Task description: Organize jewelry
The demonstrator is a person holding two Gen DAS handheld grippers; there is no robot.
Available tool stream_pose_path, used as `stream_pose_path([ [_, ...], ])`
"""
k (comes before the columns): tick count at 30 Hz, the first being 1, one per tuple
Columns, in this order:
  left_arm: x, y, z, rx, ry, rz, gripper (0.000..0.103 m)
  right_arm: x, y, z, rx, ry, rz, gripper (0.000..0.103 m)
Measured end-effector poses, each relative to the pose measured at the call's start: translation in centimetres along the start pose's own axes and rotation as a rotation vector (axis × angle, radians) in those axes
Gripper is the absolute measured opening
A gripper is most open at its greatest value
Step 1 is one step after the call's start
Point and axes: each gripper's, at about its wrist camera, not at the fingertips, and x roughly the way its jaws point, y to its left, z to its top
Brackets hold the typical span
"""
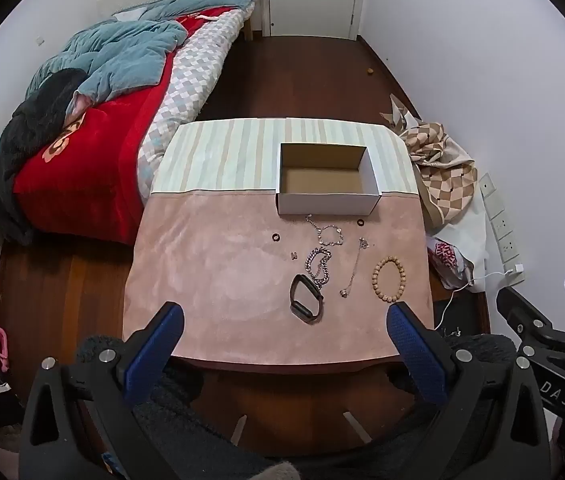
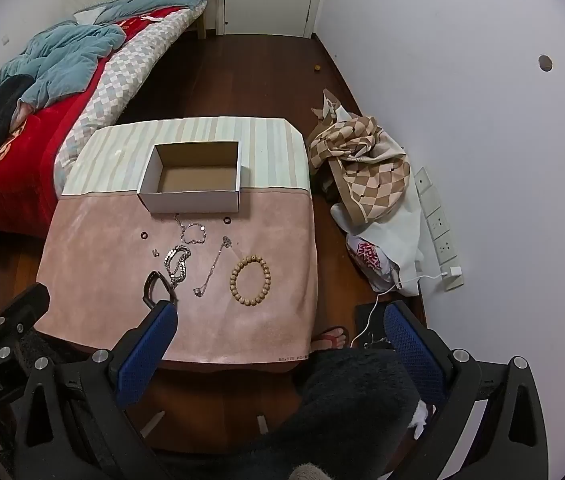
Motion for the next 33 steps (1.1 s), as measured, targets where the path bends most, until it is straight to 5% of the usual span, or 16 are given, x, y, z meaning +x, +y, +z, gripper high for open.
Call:
stream_pose_path([
  [33,-1.4,0.6,-0.4,-0.009,-0.022,0.001,0.103,-1.0,-0.1,-0.3,-0.005,-0.012,-0.007,0.103],
])
